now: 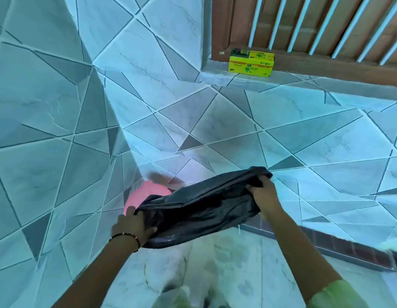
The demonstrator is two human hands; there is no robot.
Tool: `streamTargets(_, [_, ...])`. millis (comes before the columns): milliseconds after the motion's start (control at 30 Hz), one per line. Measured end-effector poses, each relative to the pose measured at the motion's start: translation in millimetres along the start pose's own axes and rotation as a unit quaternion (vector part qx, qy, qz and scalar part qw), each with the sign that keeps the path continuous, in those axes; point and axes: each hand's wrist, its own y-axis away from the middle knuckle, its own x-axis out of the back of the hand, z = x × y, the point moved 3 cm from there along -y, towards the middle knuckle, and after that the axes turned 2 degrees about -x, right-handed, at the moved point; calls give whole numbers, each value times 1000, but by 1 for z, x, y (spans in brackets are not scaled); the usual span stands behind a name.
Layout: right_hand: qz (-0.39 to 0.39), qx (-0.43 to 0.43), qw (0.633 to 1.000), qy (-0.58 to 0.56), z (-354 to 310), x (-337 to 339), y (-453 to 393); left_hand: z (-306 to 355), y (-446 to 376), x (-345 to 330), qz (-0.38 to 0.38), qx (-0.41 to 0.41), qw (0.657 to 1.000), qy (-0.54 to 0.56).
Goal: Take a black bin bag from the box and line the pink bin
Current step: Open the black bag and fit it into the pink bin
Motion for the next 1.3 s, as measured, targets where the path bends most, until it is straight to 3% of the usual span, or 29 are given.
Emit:
streamTargets(100, [-119, 70, 964, 229, -10, -27, 3, -16, -11, 1, 81, 19, 990, 117])
streamTargets(167, [-157, 108, 914, 359, -19, -40, 4, -35, -20, 11, 140, 51, 965, 216])
streamTargets(233, [-175, 121, 874, 437, -29, -52, 2, -58, -24, 24, 187, 107, 944, 249])
streamTargets(333, [-204, 135, 829, 503, -47, -70, 5, -91, -24, 32, 143, 203, 949, 195])
streamTargets(433, [-249, 173, 783, 544, -65, -103, 19, -109, -27, 30, 81, 234, 965, 85])
streamTargets(533, [-289, 243, 753, 539, -88, -151, 41, -97, -39, 27, 139, 117, 983, 20])
streamTargets(633, [-302, 305, 729, 534, -106, -196, 55, -70, -53, 33, 200, -38, 975, 90])
streamTargets(833, [-235, 374, 644, 624, -127, -217, 48, -115, -92, 76, 216, -72, 949, 218])
streamTargets(967, [-148, 340, 581, 724, -129, -210, 29, -147, -96, 101, 237, -122, 917, 298])
streamTargets(1033, [-97, 297, 591, 743, -132, -204, 14, -147, -91, 115, 239, -209, 917, 242])
streamTargets(1167, [-14, 259, 687, 679, -143, -190, -13, -128, -72, 131, 213, -382, 896, 75])
streamTargets(1233, [10, 261, 718, 646, -147, -192, -21, -118, -72, 137, 180, -385, 905, -14])
streamTargets(1300, [23, 266, 733, 626, -152, -196, -24, -117, -78, 141, 136, -299, 940, -88])
